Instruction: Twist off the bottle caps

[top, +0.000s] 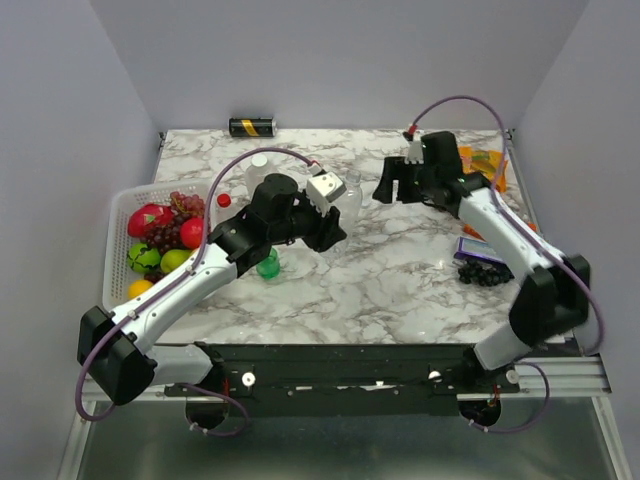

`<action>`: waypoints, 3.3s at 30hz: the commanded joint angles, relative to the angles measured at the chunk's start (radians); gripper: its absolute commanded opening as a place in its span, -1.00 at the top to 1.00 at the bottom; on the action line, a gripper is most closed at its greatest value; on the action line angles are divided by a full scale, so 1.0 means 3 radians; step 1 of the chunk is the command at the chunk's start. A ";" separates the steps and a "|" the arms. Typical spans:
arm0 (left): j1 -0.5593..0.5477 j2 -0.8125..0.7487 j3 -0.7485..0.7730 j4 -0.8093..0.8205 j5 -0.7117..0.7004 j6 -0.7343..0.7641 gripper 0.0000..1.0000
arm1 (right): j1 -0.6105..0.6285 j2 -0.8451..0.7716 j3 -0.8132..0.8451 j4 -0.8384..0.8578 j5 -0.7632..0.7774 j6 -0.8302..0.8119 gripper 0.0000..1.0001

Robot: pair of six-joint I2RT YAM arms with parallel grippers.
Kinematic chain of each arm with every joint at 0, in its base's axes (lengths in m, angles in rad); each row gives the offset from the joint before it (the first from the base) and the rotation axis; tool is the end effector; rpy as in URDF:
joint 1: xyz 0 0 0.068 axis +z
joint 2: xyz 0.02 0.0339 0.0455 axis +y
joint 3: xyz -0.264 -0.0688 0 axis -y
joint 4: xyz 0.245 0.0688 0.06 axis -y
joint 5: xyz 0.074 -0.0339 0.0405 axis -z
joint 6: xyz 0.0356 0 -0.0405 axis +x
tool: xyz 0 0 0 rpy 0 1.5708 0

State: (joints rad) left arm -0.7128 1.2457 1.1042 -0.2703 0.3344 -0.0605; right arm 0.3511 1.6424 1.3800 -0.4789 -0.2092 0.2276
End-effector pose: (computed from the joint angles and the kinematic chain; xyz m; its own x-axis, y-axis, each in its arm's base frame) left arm 0.2082 -0.1954 0.3454 -0.3534 0.2300 -0.9068 0.8254 0.5328 -0.1865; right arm 0.3461 0.1347 0.2977 -0.7261 -0.0309 -0.6869 -0.3248 0.8959 0.3030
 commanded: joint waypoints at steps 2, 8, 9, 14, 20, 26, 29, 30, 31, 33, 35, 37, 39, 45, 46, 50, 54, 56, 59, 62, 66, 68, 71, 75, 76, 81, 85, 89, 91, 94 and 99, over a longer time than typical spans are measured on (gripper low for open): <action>-0.0058 0.0061 0.0067 0.0068 0.0164 0.0063 0.81 | 0.0011 -0.1158 -0.0683 0.0762 -0.0514 0.0335 -0.56; -0.0160 0.0122 0.0083 0.0042 0.0154 0.0074 0.81 | 0.0011 -0.1992 -0.1035 0.1089 -0.1045 0.0570 -0.51; -0.0180 0.0132 0.0093 0.0027 0.0174 0.0079 0.81 | 0.0021 -0.2043 -0.1076 0.1166 -0.1132 0.0627 -0.49; -0.0252 0.0204 0.0103 -0.0004 0.0240 0.0130 0.81 | 0.0138 -0.2172 -0.1103 0.1188 -0.1113 0.0628 -0.43; -0.0314 0.0286 0.0134 -0.0055 0.0343 0.0181 0.81 | 0.0215 -0.2070 -0.1041 0.1172 -0.1169 0.0556 -0.41; -0.0349 0.0312 0.0144 -0.0076 0.0353 0.0186 0.81 | 0.0317 -0.1932 -0.0995 0.1121 -0.1143 0.0479 -0.25; -0.0360 0.0312 0.0144 -0.0076 0.0353 0.0186 0.81 | 0.0343 -0.1880 -0.0990 0.1126 -0.1158 0.0474 -0.18; -0.0365 0.0301 0.0134 -0.0071 0.0333 0.0181 0.81 | 0.0353 -0.1875 -0.0990 0.1126 -0.1164 0.0474 -0.17; -0.0365 0.0306 0.0134 -0.0066 0.0333 0.0181 0.81 | 0.0363 -0.1860 -0.0990 0.1116 -0.1164 0.0464 -0.16; -0.0365 0.0296 0.0139 -0.0071 0.0338 0.0181 0.81 | 0.0389 -0.1855 -0.1000 0.1121 -0.1143 0.0448 -0.08; -0.0375 0.0296 0.0139 -0.0065 0.0333 0.0186 0.81 | 0.0404 -0.1834 -0.1000 0.1106 -0.1128 0.0428 0.21; -0.0380 0.0291 0.0134 -0.0065 0.0317 0.0186 0.79 | 0.0415 -0.1809 -0.0985 0.1085 -0.1128 0.0418 0.45; -0.0380 0.0276 0.0124 -0.0055 0.0276 0.0181 0.51 | 0.0415 -0.1798 -0.0985 0.1075 -0.1087 0.0402 0.84; -0.0375 0.0194 0.0083 0.0016 0.0235 0.0140 -0.98 | 0.0415 -0.1890 -0.0975 0.0922 -0.0372 0.0290 0.99; -0.0375 0.0189 0.0078 0.0011 0.0225 0.0140 -0.98 | 0.0415 -0.1901 -0.0959 0.0901 -0.0270 0.0264 0.99; -0.0380 0.0174 0.0098 -0.0009 0.0215 0.0145 -0.98 | 0.0410 -0.1855 -0.0827 0.0779 0.0266 0.0116 0.99; -0.0375 0.0122 0.0103 -0.0025 0.0144 0.0171 -0.98 | 0.0389 -0.1681 -0.0648 0.0789 0.0859 -0.0037 0.99; -0.0355 0.0066 0.0088 0.0001 -0.0050 0.0140 -0.98 | 0.0384 -0.1513 -0.0596 0.0895 0.1247 -0.0154 0.99; -0.0217 -0.0020 0.0016 0.0103 -0.0412 0.0033 -0.98 | 0.0384 -0.1283 -0.0652 0.1323 0.1601 -0.0333 0.99; -0.0028 -0.0107 -0.0040 0.0180 -0.0648 -0.0120 -0.98 | 0.0379 -0.1032 -0.0571 0.1555 0.1832 -0.0431 0.99; 0.0090 -0.0281 -0.0152 0.0282 -0.1087 -0.0213 -0.98 | 0.0307 -0.0501 -0.0372 0.1755 0.1822 -0.0457 0.99; 0.0101 -0.0393 -0.0198 0.0323 -0.1288 -0.0203 -0.98 | 0.0297 -0.0357 -0.0244 0.1816 0.1848 -0.0508 0.99; 0.0121 -0.0501 -0.0260 0.0395 -0.1426 -0.0187 -0.98 | 0.0282 -0.0132 -0.0172 0.1918 0.1843 -0.0564 0.99; 0.0131 -0.0502 -0.0250 0.0390 -0.1452 -0.0177 -0.98 | 0.0277 0.0017 -0.0167 0.2123 0.1924 -0.0625 0.99; 0.0126 -0.0496 -0.0250 0.0385 -0.1447 -0.0177 -0.97 | 0.0271 0.0047 -0.0162 0.2143 0.1945 -0.0641 0.99; 0.0126 -0.0445 -0.0229 0.0364 -0.1391 -0.0182 -0.97 | 0.0261 0.0226 -0.0157 0.2266 0.1981 -0.0641 0.99; 0.0126 -0.0435 -0.0229 0.0359 -0.1411 -0.0182 -0.98 | 0.0246 0.0313 -0.0202 0.2378 0.1986 -0.0610 0.99; 0.0131 -0.0481 -0.0280 0.0415 -0.1452 -0.0192 -0.98 | 0.0241 0.0354 -0.0315 0.2557 0.1986 -0.0559 0.99; 0.0126 -0.0486 -0.0285 0.0425 -0.1462 -0.0192 -0.98 | 0.0241 0.0359 -0.0376 0.2573 0.2011 -0.0544 0.99; 0.0126 -0.0481 -0.0285 0.0420 -0.1472 -0.0202 -0.98 | 0.0246 0.0359 -0.0453 0.2588 0.2032 -0.0544 0.99; 0.0126 -0.0496 -0.0311 0.0466 -0.1427 -0.0233 -0.98 | 0.0246 0.0390 -0.0550 0.2640 0.2058 -0.0544 0.95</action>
State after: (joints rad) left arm -0.6781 1.1149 1.0275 -0.1677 -0.0757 -0.1173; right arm 0.4297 1.7405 1.2354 0.2611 0.3653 0.0532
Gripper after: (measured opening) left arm 0.988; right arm 0.364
